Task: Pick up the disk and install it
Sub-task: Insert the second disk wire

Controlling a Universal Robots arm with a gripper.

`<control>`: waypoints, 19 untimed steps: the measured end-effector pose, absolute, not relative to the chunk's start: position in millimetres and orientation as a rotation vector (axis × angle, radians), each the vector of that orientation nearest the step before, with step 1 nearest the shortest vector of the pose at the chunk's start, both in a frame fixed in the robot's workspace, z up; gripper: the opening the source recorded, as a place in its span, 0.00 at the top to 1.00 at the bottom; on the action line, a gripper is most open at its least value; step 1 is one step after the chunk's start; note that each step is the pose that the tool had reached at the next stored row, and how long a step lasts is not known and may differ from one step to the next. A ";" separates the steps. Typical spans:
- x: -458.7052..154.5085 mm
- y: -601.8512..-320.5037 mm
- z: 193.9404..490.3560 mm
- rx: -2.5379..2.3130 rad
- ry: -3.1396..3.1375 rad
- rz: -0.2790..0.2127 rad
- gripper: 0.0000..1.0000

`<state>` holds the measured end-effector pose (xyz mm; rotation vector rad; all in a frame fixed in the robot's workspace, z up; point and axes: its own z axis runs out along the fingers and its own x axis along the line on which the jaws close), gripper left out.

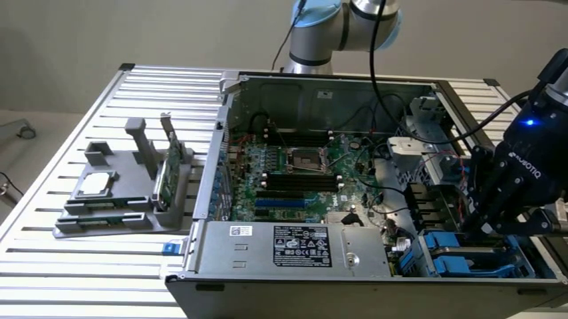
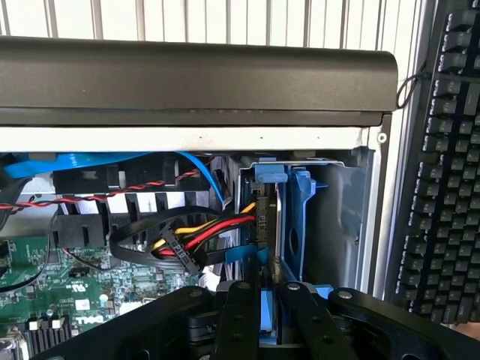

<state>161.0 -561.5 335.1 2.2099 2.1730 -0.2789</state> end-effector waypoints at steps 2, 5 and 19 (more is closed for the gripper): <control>161.0 -562.0 335.1 2.210 2.173 -0.280 0.84; 160.9 -562.4 335.1 2.211 2.174 -0.282 0.76; 139.6 -567.1 344.1 2.212 2.176 -0.287 0.58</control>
